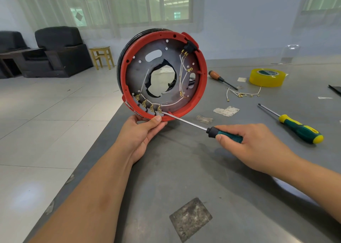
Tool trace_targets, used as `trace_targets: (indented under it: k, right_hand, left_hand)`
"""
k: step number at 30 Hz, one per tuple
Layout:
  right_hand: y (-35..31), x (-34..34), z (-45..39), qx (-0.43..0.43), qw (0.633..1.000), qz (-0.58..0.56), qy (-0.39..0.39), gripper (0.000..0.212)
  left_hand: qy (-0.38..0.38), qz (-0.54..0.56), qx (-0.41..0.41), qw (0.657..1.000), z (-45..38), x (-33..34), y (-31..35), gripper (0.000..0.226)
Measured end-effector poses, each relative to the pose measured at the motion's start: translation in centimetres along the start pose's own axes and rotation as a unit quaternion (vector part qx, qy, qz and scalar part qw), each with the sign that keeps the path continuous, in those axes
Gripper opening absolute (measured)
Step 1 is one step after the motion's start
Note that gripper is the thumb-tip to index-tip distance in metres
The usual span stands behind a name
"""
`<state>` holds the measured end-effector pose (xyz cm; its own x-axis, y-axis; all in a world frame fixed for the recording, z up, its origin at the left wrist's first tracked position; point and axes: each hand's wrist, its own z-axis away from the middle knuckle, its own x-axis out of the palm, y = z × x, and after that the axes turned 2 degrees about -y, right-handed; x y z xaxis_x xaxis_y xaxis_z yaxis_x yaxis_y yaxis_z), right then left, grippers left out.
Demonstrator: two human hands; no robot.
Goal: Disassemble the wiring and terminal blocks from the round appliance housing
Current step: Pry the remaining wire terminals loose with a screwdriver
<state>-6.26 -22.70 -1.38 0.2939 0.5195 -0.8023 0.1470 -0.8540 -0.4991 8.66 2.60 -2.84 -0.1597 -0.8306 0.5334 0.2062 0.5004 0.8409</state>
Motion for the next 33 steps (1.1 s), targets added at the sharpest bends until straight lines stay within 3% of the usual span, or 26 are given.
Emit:
trace_targets:
  k: [24,33]
  right_hand:
    - [0.2,-1.7,-0.7,0.005,0.999,-0.019,-0.033,0.025]
    - [0.1,0.0,0.0,0.004,1.0,-0.013,-0.006,0.021]
  left_hand:
    - [-0.025,-0.009,-0.019,0.999,0.3,0.0,0.3,0.048]
    - [-0.005,0.009,-0.004,1.0,0.4,0.2,0.3,0.042]
